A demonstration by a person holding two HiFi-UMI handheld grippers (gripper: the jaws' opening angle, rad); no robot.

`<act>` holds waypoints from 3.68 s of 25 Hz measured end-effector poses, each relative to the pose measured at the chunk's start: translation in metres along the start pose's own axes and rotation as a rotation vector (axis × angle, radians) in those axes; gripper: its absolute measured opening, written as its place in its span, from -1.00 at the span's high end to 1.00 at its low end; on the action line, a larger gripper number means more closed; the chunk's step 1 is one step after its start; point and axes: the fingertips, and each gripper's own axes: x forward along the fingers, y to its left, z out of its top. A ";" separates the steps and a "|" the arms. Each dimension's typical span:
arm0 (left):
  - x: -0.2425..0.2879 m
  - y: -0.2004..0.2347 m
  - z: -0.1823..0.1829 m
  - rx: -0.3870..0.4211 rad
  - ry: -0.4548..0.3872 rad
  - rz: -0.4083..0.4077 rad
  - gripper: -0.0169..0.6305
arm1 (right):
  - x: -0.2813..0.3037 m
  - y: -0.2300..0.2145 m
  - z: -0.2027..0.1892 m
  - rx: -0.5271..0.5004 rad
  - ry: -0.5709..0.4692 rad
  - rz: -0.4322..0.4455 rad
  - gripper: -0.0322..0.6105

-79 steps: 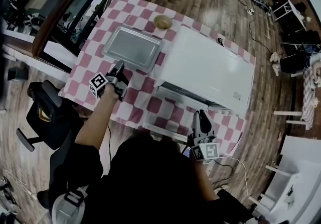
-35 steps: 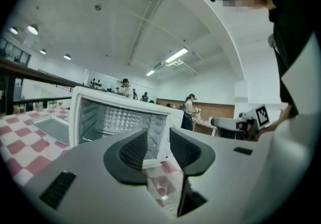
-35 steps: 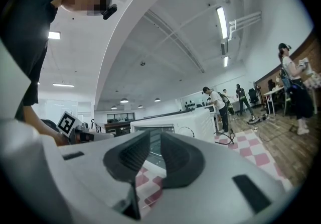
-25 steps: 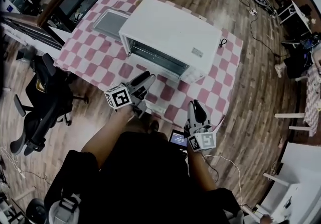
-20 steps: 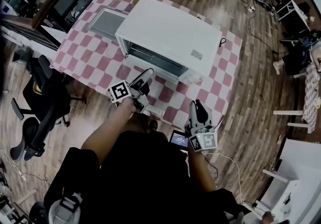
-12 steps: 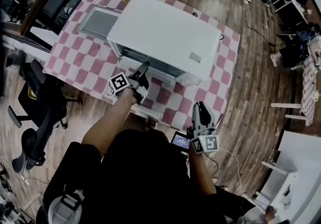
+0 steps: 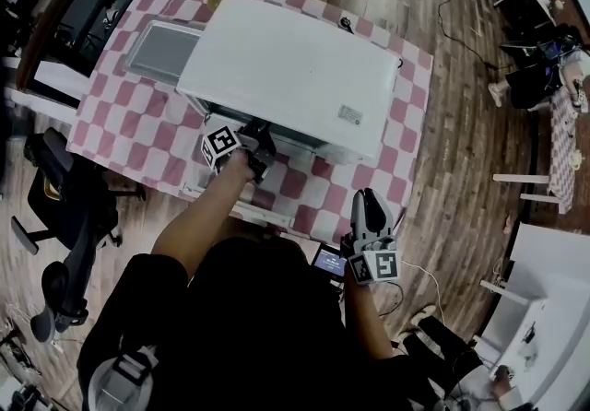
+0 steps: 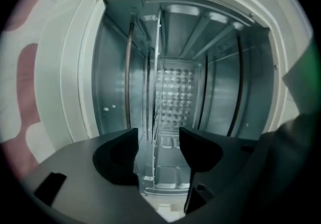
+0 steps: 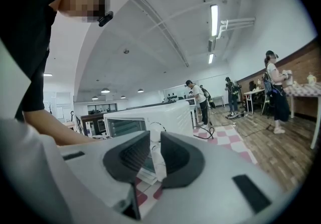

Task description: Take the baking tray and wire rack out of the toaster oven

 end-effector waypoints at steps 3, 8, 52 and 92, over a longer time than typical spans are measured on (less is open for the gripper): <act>0.009 0.001 0.003 0.010 -0.006 -0.001 0.28 | 0.006 0.002 0.004 0.017 -0.012 0.001 0.69; 0.016 -0.003 0.011 0.020 -0.052 -0.018 0.82 | 0.006 -0.004 -0.004 0.001 0.017 -0.016 0.69; -0.162 -0.002 -0.067 -0.107 -0.128 -0.110 0.97 | -0.097 0.044 -0.015 -0.028 -0.048 0.145 0.69; -0.381 -0.038 0.135 0.014 -0.251 -0.106 0.97 | 0.007 0.200 -0.010 -0.071 -0.079 0.210 0.69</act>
